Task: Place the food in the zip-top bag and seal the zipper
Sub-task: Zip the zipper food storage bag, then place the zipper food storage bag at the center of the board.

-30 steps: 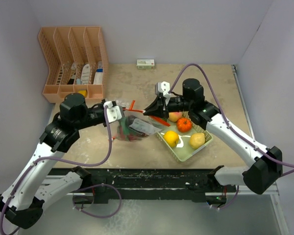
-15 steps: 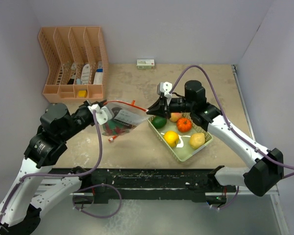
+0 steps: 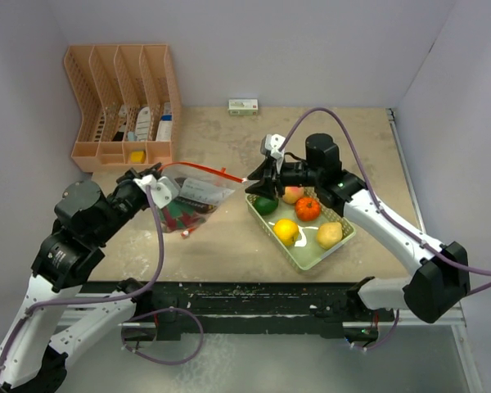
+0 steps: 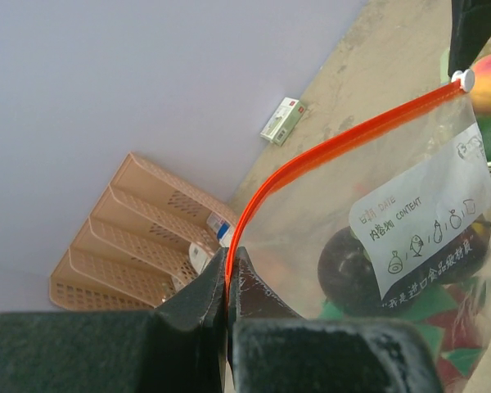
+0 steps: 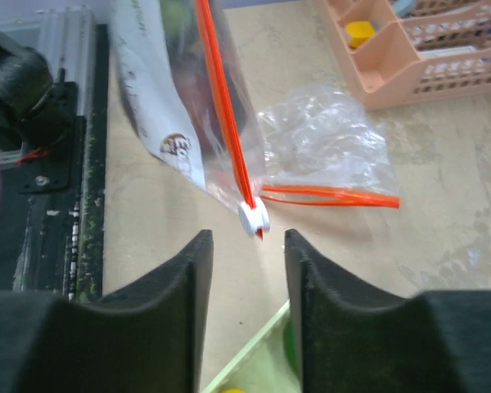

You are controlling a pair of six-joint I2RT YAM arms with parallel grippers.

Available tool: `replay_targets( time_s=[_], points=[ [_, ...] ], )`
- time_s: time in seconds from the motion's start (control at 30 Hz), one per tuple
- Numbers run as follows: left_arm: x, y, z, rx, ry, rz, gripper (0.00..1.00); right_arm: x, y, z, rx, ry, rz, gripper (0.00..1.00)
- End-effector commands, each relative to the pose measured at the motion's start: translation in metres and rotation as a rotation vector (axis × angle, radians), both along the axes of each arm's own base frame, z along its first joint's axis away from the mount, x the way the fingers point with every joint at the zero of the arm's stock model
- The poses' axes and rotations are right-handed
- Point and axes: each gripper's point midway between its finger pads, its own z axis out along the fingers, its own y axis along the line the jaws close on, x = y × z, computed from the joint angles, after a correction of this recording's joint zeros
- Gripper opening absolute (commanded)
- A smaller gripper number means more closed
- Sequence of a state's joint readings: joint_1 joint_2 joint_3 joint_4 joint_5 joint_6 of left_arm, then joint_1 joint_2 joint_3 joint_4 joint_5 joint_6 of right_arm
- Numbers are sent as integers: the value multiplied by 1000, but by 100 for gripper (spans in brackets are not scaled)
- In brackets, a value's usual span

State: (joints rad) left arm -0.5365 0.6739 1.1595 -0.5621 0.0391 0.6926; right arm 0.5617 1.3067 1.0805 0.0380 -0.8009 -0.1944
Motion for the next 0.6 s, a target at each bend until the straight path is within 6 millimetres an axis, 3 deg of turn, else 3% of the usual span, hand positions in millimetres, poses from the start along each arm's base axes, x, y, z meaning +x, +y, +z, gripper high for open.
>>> replay_targets(
  time_s=[0.0, 0.13, 0.2, 0.4, 0.57],
  points=[
    [1, 16, 49, -121, -119, 83, 0, 20, -6, 20, 26, 21, -126, 55],
    [13, 23, 45, -190, -82, 167, 0, 36, -8, 34, 49, 55, -229, 86],
    [20, 41, 51, -280, -97, 290, 0, 39, -8, 36, 63, 71, -254, 97],
    [19, 115, 59, -474, -183, 725, 0, 51, 1, 12, 26, 173, -262, 99],
    [15, 137, 40, -580, -156, 897, 3, 70, 10, -8, 24, 272, -326, 98]
  ],
)
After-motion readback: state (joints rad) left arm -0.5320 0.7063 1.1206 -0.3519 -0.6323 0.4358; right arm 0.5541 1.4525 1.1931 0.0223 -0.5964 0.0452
